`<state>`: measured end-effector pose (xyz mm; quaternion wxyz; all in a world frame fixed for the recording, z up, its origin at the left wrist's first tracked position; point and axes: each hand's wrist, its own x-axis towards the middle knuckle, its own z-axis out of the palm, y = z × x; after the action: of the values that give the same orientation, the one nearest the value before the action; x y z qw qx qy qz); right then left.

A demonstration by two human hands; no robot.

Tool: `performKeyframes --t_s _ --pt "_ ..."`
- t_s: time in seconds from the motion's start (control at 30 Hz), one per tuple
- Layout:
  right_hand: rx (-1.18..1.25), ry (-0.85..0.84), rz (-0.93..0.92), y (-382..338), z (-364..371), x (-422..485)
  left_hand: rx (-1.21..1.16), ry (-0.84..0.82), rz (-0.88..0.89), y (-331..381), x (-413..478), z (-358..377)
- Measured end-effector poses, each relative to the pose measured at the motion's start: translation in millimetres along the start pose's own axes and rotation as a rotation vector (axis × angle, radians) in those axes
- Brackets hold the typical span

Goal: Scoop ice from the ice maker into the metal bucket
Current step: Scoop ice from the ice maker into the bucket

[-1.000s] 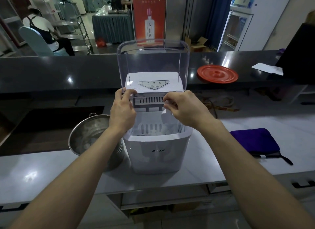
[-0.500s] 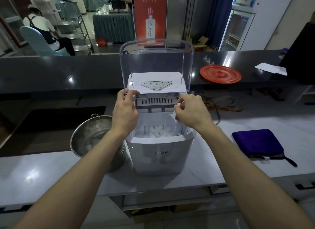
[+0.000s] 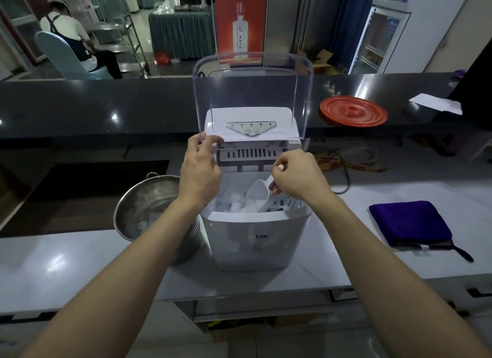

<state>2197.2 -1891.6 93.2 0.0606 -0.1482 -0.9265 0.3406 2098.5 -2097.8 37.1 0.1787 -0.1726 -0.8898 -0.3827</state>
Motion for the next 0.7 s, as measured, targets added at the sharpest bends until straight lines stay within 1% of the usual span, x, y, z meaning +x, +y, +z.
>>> performKeyframes --t_s 0.07,0.13,0.23,0.4,0.53,0.7 --pt "-0.062 -0.089 0.041 -0.7 -3.7 3.3 -0.001 0.000 -0.002 0.6 -0.2 0.1" --pt "-0.178 -0.172 0.056 -0.4 -4.8 5.9 0.002 0.002 0.003 1.2 -0.5 0.0" --pt "-0.352 -0.231 0.024 -5.8 -3.0 4.9 0.004 0.004 0.001 0.8 -0.5 -0.1" --pt "-0.514 -0.354 -0.004 -16.0 -0.1 1.0 -0.005 0.003 -0.001 0.5 -0.1 -0.1" --pt "-0.543 -0.389 -0.001 -22.3 2.8 3.7 -0.011 0.013 -0.002 1.8 -0.5 -0.6" --pt "-0.451 -0.387 0.029 -20.3 -1.1 6.8 -0.017 0.013 -0.007 2.2 -0.7 -1.2"
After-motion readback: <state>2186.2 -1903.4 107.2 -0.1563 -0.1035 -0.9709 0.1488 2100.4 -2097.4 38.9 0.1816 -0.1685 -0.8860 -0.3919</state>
